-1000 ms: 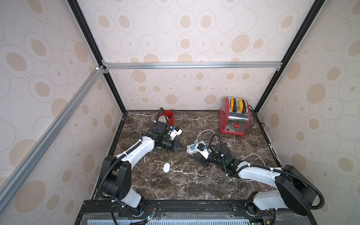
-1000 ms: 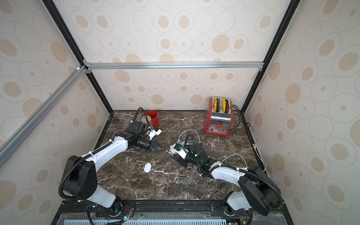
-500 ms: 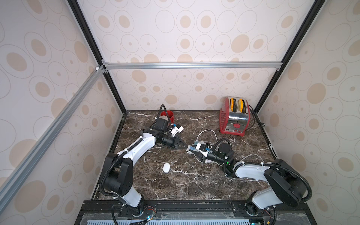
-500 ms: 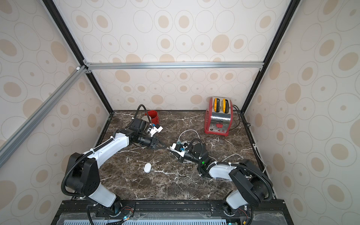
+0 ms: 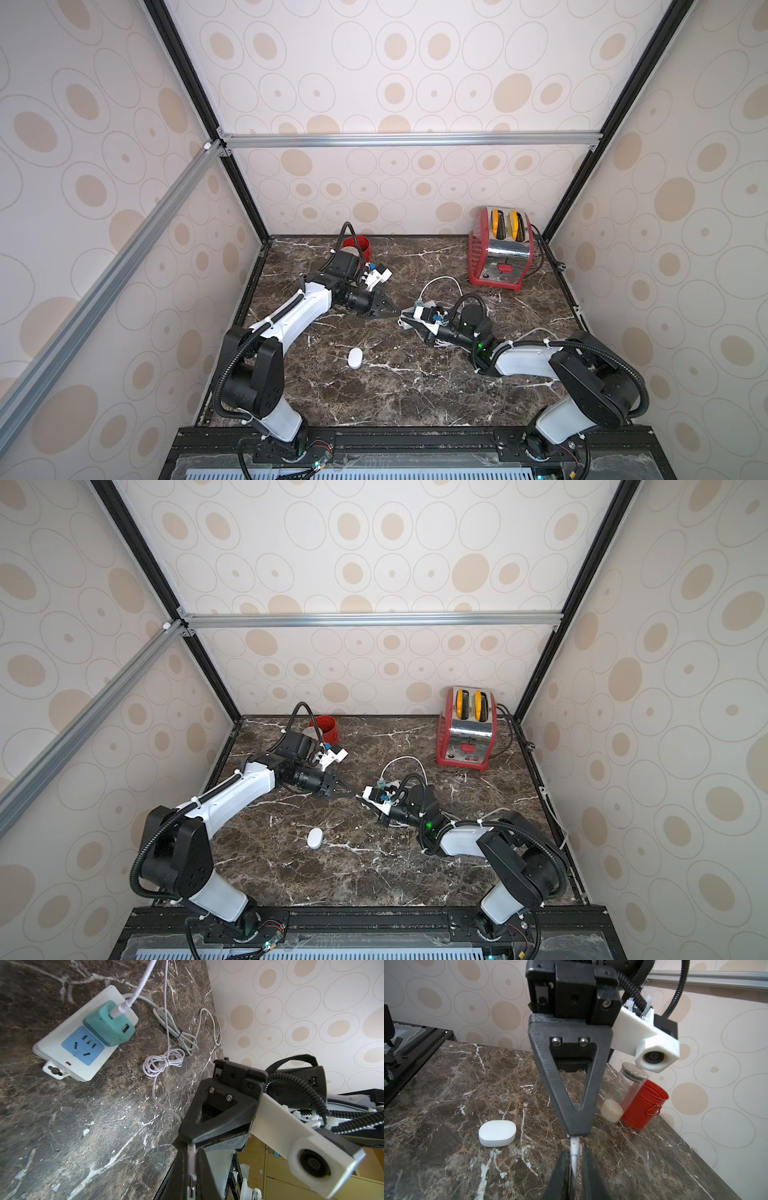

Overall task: Charge the bluetooth headset
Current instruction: Pick up the charging cable from the center of the board.

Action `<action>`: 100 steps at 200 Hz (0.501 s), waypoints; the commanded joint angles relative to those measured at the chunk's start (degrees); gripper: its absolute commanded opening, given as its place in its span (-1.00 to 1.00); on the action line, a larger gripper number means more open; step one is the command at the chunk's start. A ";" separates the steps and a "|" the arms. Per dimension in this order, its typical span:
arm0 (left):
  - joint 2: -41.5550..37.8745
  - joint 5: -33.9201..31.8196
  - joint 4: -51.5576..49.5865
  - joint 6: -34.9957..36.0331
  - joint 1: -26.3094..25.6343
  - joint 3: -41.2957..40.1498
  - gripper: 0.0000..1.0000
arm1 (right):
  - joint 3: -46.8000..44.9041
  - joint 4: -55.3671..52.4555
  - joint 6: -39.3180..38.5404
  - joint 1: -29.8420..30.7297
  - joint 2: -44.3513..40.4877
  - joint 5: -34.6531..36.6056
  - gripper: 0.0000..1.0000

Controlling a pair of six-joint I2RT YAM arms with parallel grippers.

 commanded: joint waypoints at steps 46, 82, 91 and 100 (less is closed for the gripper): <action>0.60 0.83 -4.17 3.06 0.25 2.29 -1.00 | 1.91 -0.76 -0.84 -0.14 -0.26 -1.03 -1.00; 0.73 -2.10 -5.58 3.30 1.41 1.52 -0.62 | 2.53 -7.47 -2.23 -0.12 -3.36 -0.64 -1.00; 0.28 -3.48 -6.41 3.61 2.48 1.51 -0.22 | 2.97 -12.06 -3.38 -0.13 -4.62 -0.42 -1.00; -0.60 -5.04 -6.73 3.46 3.99 1.23 0.19 | 3.12 -17.48 -5.31 -0.10 -5.95 0.01 -1.00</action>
